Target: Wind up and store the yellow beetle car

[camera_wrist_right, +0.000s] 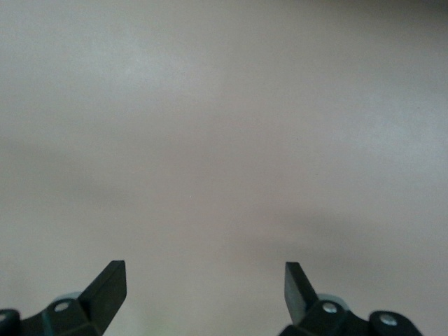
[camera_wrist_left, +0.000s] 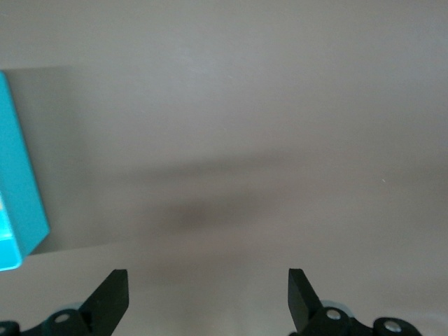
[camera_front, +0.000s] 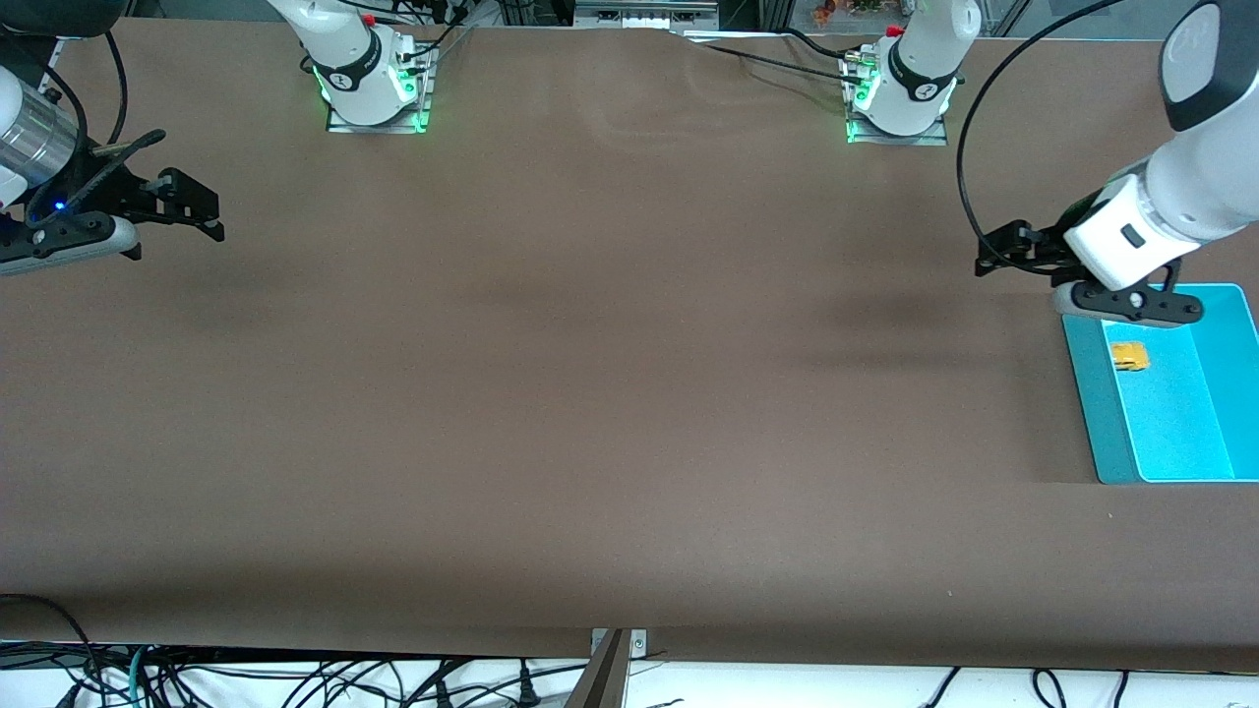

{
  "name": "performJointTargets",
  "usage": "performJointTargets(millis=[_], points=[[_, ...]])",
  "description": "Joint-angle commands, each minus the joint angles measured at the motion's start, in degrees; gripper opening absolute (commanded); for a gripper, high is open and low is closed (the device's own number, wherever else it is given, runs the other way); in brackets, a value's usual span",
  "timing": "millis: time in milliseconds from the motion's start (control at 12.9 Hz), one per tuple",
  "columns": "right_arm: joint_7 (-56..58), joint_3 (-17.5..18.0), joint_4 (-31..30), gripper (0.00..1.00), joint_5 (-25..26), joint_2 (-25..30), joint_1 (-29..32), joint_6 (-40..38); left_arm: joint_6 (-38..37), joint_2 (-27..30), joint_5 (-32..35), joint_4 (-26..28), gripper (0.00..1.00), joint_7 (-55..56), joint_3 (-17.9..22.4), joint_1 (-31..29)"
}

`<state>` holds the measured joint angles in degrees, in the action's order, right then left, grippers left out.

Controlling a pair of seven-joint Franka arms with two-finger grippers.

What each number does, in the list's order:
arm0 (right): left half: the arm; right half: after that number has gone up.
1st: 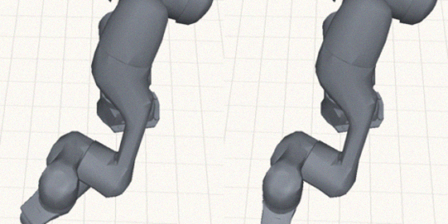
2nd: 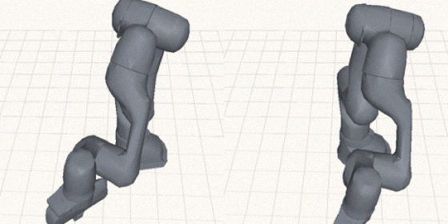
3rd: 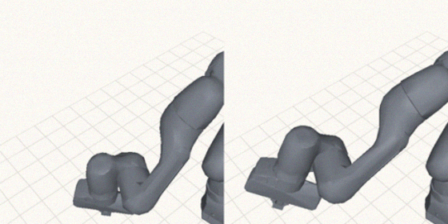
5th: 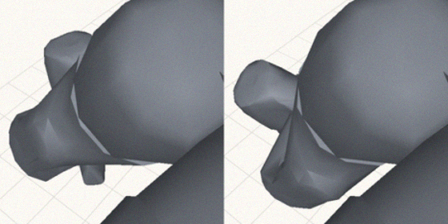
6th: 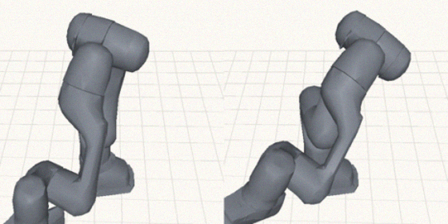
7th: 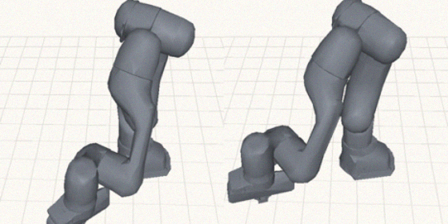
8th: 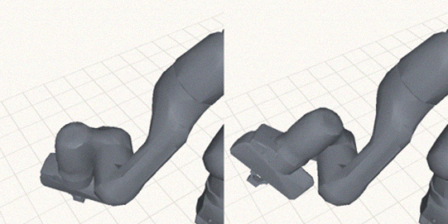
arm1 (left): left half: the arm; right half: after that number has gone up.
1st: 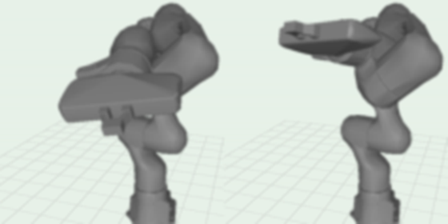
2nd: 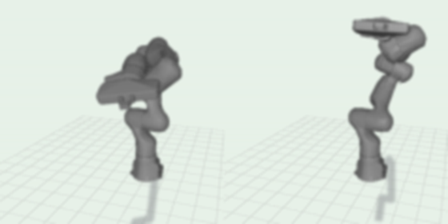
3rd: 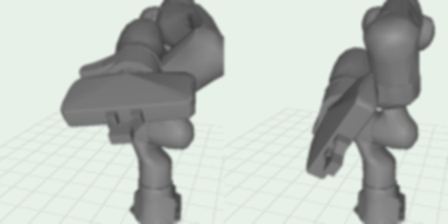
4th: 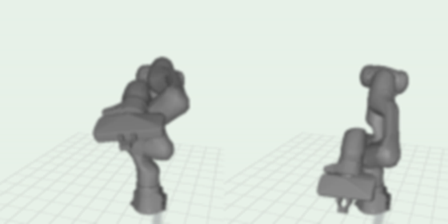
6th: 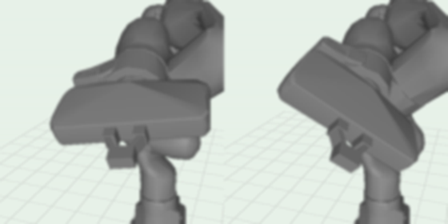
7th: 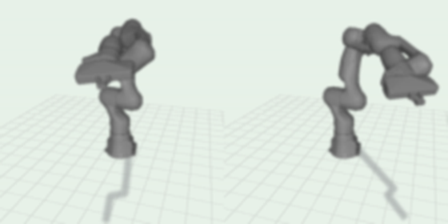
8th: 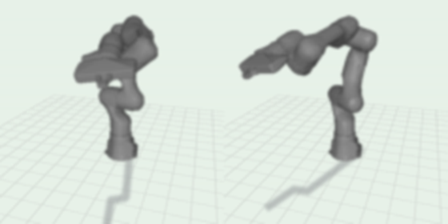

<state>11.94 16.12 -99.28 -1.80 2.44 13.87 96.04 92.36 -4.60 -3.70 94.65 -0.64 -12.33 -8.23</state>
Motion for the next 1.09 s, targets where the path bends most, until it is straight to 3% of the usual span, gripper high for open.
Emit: performJointTargets(millis=[0, 1009], points=[[0.54, -0.30, 1.11, 1.00, 0.65, -0.33, -0.51, -1.03, -0.34, 0.99, 1.76, -2.18, 1.00, 0.73, 2.14, 1.02], [0.63, -0.38, 1.02, 1.00, 0.65, -0.42, -0.42, -0.95, -0.86, 0.21, 2.20, -2.27, 1.00, -0.42, 5.21, 1.37]])
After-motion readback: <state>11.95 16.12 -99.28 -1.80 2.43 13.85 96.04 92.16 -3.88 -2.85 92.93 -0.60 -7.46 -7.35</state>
